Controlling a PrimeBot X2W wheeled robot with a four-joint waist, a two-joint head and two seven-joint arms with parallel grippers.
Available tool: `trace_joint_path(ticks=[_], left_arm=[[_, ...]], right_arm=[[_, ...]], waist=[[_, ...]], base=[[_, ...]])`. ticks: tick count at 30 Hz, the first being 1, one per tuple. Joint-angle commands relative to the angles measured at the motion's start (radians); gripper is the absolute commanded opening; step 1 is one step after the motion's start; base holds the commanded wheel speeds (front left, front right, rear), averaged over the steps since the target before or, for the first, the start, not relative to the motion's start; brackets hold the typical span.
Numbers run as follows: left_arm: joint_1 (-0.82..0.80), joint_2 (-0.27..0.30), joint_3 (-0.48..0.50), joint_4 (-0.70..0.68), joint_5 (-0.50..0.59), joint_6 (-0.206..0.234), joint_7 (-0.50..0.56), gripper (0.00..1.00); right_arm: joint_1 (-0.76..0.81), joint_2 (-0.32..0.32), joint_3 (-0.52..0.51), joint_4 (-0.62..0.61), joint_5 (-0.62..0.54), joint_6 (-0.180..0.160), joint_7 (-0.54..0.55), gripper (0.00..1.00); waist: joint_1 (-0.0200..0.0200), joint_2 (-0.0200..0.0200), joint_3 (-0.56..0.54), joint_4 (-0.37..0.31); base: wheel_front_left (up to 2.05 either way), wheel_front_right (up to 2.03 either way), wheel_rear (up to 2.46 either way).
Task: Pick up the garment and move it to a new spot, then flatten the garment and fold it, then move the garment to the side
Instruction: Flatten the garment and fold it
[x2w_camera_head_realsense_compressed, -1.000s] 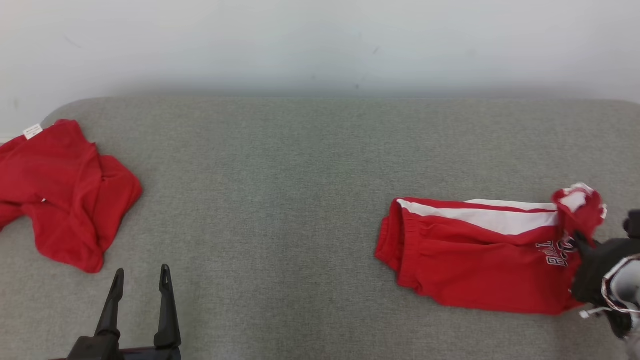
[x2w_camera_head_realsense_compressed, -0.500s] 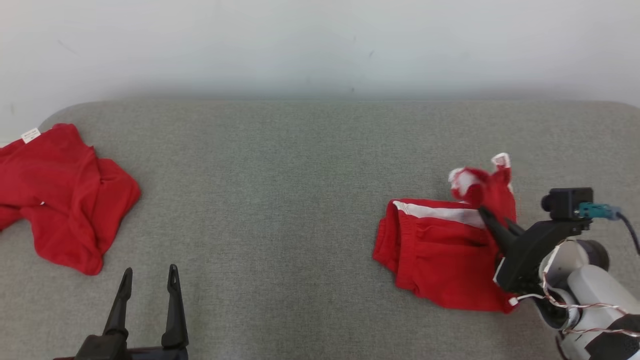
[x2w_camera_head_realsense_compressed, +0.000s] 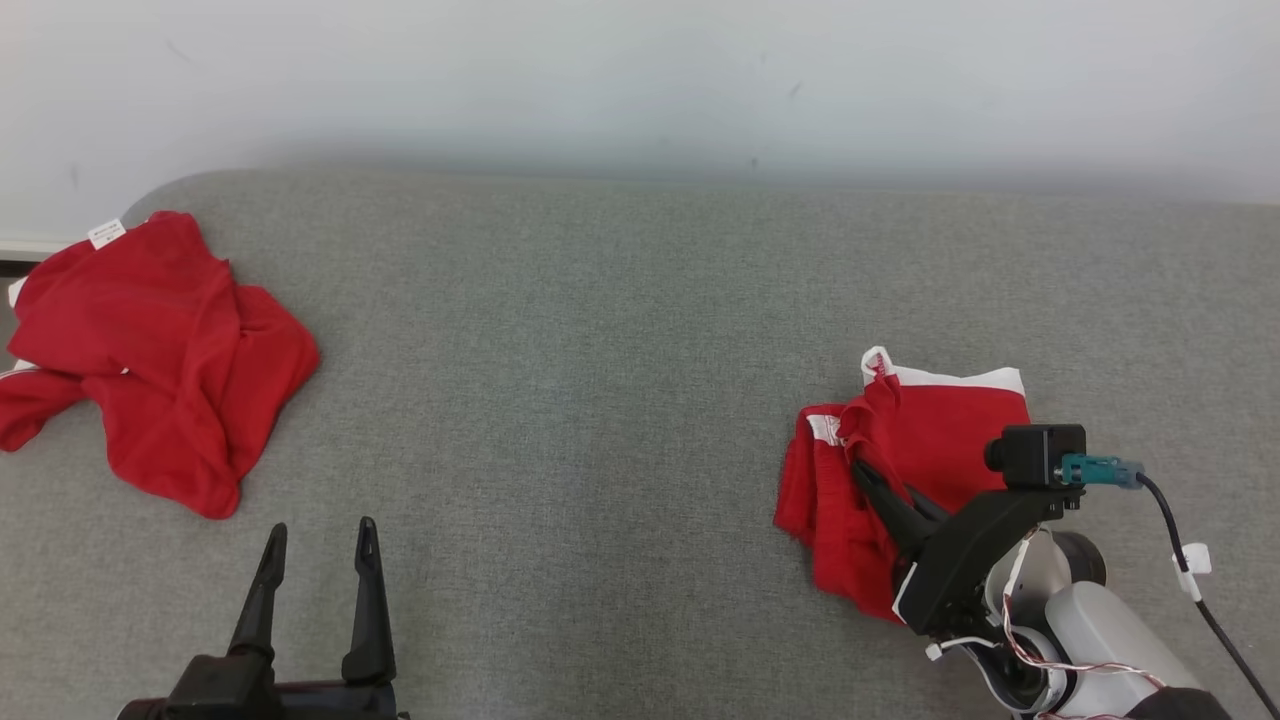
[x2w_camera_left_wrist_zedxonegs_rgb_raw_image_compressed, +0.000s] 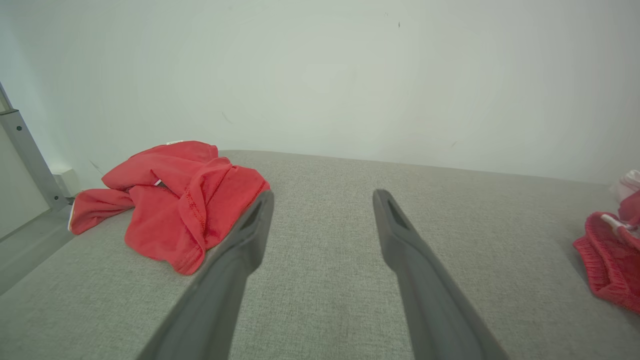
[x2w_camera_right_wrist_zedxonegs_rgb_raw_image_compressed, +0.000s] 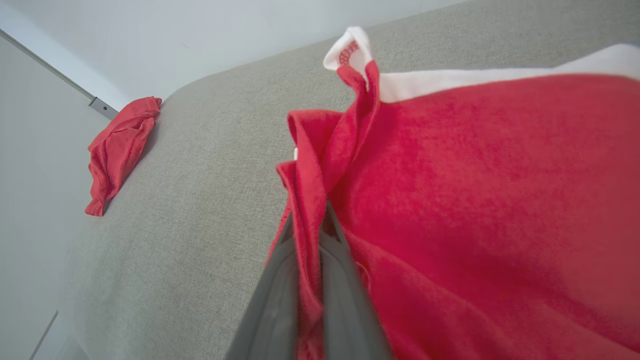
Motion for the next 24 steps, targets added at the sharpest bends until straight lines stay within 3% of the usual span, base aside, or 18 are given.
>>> trace_joint_path(ticks=[1,8,14,15,16,17,24], left_arm=[[-0.013,-0.001,-0.005,0.004,-0.004,0.002,-0.004,1.0],[-0.018,-0.001,-0.021,0.008,-0.014,0.01,-0.004,1.0],[-0.024,-0.001,-0.024,0.013,-0.01,0.006,-0.004,1.0],[-0.024,-0.001,-0.024,0.014,-0.01,0.005,-0.004,1.0],[-0.024,-0.001,-0.024,0.015,-0.009,0.004,-0.004,1.0],[-0.024,-0.001,-0.024,0.016,-0.008,0.002,-0.004,1.0],[-0.007,-0.001,-0.015,0.022,-0.001,-0.005,-0.004,1.0]], right_arm=[[0.015,0.012,-0.013,0.005,-0.011,-0.002,0.005,0.0],[0.044,0.097,-0.065,0.021,-0.01,-0.002,-0.018,0.0],[0.052,0.122,-0.061,0.036,-0.036,-0.002,-0.029,0.0],[0.05,0.122,-0.063,0.039,-0.047,-0.002,-0.042,0.09],[0.048,0.118,-0.06,0.038,-0.059,-0.002,-0.056,0.31],[0.048,0.114,-0.056,0.039,-0.07,-0.002,-0.068,1.0],[0.058,0.049,-0.063,-0.03,-0.112,-0.002,-0.207,1.0]], waist=[[0.0,0.0,0.006,0.006],[0.0,0.0,0.011,0.01],[0.0,0.0,0.011,0.005],[0.0,0.0,0.01,0.004],[0.0,0.0,0.009,0.003],[0.0,0.0,0.008,0.002],[0.0,0.0,-0.008,-0.01]], base=[[0.0,0.0,0.0],[0.0,0.0,0.0],[0.0,0.0,0.0],[0.0,0.0,0.0],[0.0,0.0,0.0],[0.0,0.0,0.0],[0.0,0.0,0.0]])
